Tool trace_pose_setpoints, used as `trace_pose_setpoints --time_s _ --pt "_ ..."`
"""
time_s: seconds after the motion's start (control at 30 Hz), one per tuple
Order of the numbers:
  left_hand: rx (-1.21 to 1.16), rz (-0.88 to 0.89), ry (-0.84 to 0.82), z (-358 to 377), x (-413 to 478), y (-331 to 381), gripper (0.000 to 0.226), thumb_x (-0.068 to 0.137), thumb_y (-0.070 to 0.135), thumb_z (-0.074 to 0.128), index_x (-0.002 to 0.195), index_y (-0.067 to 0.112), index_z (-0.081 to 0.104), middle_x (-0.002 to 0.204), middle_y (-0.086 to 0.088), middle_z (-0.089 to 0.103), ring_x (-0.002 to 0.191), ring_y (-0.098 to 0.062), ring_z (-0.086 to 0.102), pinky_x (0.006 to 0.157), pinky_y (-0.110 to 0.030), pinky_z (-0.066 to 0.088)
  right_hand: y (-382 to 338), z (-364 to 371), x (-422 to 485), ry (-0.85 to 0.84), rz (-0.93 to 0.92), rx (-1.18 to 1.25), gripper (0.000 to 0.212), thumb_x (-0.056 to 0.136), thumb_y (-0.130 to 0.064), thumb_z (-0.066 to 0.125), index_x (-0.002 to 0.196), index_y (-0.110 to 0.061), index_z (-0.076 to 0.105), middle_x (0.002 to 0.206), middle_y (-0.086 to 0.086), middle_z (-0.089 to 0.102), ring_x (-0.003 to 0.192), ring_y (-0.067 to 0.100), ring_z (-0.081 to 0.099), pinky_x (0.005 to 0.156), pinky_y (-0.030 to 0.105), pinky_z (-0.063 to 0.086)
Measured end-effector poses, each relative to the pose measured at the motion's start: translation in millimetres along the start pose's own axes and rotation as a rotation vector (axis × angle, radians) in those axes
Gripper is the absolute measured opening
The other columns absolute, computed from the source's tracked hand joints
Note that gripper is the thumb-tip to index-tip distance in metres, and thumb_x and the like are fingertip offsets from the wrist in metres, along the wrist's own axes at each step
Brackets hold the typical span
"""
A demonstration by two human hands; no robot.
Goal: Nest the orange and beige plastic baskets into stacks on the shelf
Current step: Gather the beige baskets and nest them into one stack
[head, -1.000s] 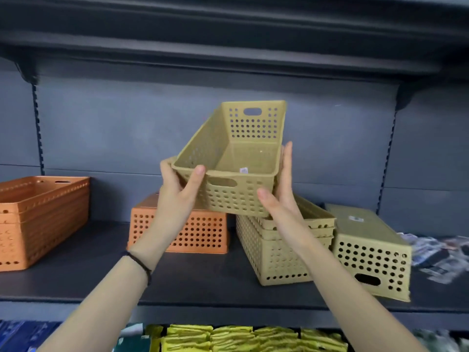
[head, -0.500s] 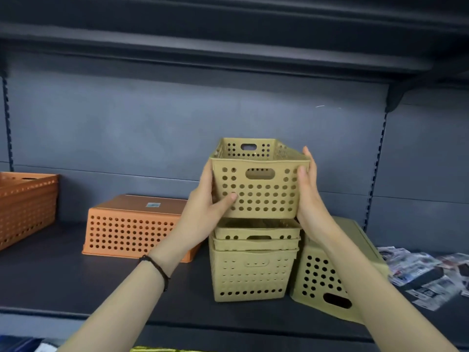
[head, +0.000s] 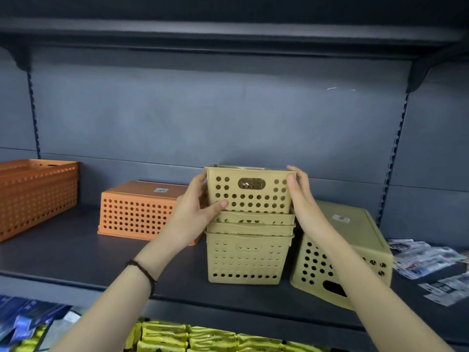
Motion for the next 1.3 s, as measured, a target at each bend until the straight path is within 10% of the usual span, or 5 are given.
trace_pose_setpoints --time_s 0.13,0.47,0.9,1.13,1.3 --pt "-0.007 -0.04 0.002 1.6 -3.7 -4.0 0.051 0.085 0.034 0.068 0.126 0.019 0.043 0.123 0.015 0.058 0.108 0.002 0.055 0.089 -0.019 0.044 13.0 2.3 -12.2 0.054 0.001 0.0 0.033 0.102 -0.045 0.024 0.134 -0.04 0.031 0.111 -0.022 0.056 0.102 -0.008 0.051 0.085 0.021 0.037" --pt "-0.149 -0.087 0.017 1.4 -6.2 -34.6 0.075 0.069 0.046 0.069 0.13 0.033 0.028 0.105 0.009 0.065 0.089 0.001 0.066 0.082 -0.023 0.053 19.1 20.2 -20.2 -0.013 -0.022 -0.28 0.048 0.099 -0.036 0.038 0.146 -0.029 0.027 0.159 -0.01 0.022 0.145 0.01 0.019 0.11 0.029 0.018" --pt "-0.143 -0.08 0.047 1.0 -3.0 -37.0 0.044 0.068 0.047 0.068 0.102 0.028 0.048 0.077 0.002 0.058 0.063 -0.008 0.055 0.064 -0.031 0.047 43.4 -50.9 -53.7 0.231 -0.133 -1.364 0.053 0.075 -0.062 0.064 0.1 -0.016 0.073 0.091 0.008 0.074 0.091 0.034 0.067 0.084 0.046 0.05" --pt "-0.097 -0.053 0.065 -2.3 0.7 -35.4 0.027 0.081 0.027 0.07 0.096 0.025 0.047 0.076 0.002 0.055 0.06 -0.005 0.051 0.058 -0.029 0.045 36.8 -40.3 -58.4 0.219 -0.246 -1.281 0.052 0.077 -0.059 0.052 0.106 -0.022 0.073 0.094 -0.004 0.076 0.084 0.022 0.07 0.071 0.035 0.05" --pt "-0.105 -0.044 0.074 -1.1 -1.8 -35.3 0.027 0.08 0.031 0.069 0.096 0.028 0.047 0.079 0.001 0.054 0.068 -0.014 0.049 0.062 -0.033 0.044 27.4 -40.4 -72.4 0.257 -0.416 -1.189 0.05 0.08 -0.061 0.052 0.11 -0.025 0.071 0.111 -0.008 0.071 0.115 0.02 0.061 0.102 0.045 0.035"
Point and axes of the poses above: each hand's wrist, its own x-axis towards the middle knuckle, its own z-axis out of the palm, y = z × x, the point moved 10 cm from there along x, towards the middle knuckle
